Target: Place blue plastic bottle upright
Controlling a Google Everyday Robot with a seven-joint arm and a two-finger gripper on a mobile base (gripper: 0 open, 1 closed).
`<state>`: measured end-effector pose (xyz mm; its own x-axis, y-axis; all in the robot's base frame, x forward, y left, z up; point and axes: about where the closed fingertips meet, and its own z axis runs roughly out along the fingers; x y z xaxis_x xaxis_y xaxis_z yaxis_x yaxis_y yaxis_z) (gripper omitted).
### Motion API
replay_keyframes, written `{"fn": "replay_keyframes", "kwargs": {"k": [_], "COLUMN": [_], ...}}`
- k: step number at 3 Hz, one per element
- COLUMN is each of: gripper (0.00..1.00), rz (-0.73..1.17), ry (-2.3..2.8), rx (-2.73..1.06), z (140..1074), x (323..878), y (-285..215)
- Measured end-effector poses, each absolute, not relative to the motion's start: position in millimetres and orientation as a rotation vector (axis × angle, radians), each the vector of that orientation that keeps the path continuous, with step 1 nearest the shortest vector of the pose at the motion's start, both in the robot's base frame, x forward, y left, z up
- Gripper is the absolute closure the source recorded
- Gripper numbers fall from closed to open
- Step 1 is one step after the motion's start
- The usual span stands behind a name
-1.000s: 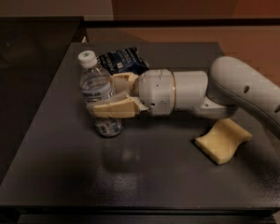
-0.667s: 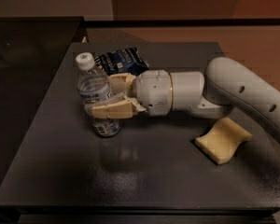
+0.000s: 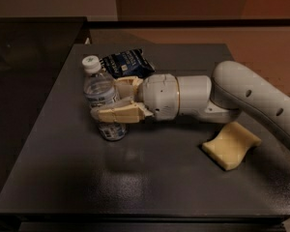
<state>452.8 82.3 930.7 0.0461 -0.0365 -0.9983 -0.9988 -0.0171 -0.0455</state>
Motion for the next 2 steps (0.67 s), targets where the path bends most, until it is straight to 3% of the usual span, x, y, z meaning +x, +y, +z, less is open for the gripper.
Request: {"fn": "replay_keyframes", "kwargs": {"k": [1, 2], "gripper": [0.00, 0.00], "rz": [1.176, 1.176], "ry": [1.202, 1.202], "rx": [-1.255, -1.255], "z": [927.5, 927.5], "x": [455.9, 455.8], "y": [77.2, 77.3]}}
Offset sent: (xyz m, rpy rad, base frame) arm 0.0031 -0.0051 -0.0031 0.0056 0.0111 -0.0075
